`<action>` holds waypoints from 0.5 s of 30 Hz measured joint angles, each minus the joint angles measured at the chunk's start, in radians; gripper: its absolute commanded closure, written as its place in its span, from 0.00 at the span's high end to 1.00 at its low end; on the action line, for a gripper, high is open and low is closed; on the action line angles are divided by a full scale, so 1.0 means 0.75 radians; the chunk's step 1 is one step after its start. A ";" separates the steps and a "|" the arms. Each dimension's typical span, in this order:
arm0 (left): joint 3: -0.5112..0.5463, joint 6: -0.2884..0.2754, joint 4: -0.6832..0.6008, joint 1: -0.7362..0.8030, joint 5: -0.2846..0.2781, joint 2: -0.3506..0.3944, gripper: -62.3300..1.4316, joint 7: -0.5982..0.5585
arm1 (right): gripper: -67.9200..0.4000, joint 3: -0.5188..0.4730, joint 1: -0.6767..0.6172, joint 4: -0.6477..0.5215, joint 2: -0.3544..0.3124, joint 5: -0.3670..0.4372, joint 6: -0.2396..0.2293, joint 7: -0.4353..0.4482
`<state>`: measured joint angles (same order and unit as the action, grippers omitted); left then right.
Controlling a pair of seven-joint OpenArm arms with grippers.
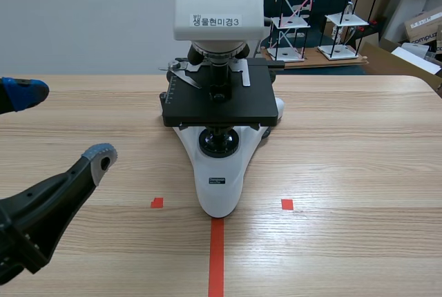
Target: Point at the eyepiece
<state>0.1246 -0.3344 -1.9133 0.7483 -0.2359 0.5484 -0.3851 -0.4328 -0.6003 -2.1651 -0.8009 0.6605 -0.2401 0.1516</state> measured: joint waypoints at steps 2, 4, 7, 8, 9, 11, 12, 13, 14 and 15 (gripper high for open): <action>0.000 0.000 0.000 0.000 0.000 0.000 0.99 -0.001 | 0.01 0.001 0.050 0.064 -0.035 0.029 -0.012 -0.001; 0.000 0.000 0.000 0.000 0.000 0.000 0.99 -0.001 | 0.01 0.003 0.098 0.114 -0.077 0.033 -0.036 -0.001; 0.000 0.000 0.000 0.000 0.000 0.000 0.99 -0.001 | 0.01 0.044 0.189 0.165 -0.160 0.044 -0.035 -0.001; 0.000 0.000 0.000 0.000 0.001 0.000 0.99 0.000 | 0.01 0.067 0.227 0.181 -0.186 0.049 -0.037 0.000; 0.000 0.000 0.000 0.000 0.001 0.000 0.99 0.000 | 0.01 0.092 0.265 0.197 -0.208 0.049 -0.037 0.000; 0.000 0.000 0.000 0.000 0.001 0.000 0.99 0.000 | 0.01 0.151 0.346 0.235 -0.243 0.049 -0.039 0.000; 0.000 0.000 0.000 0.000 0.000 0.000 0.99 -0.001 | 0.01 0.190 0.388 0.259 -0.257 0.049 -0.039 0.000; 0.000 0.000 0.000 0.000 0.000 0.000 0.99 0.000 | 0.01 0.231 0.428 0.285 -0.268 0.049 -0.039 0.000; 0.000 0.000 0.000 0.000 0.000 0.000 0.99 -0.001 | 0.01 0.277 0.469 0.313 -0.275 0.049 -0.039 0.000; 0.000 0.000 0.000 0.000 0.000 0.000 0.99 0.000 | 0.01 0.324 0.510 0.343 -0.278 0.048 -0.042 -0.001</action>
<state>0.1246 -0.3344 -1.9133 0.7483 -0.2359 0.5484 -0.3851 -0.1898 -0.2180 -1.9079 -1.0092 0.6968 -0.2714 0.1513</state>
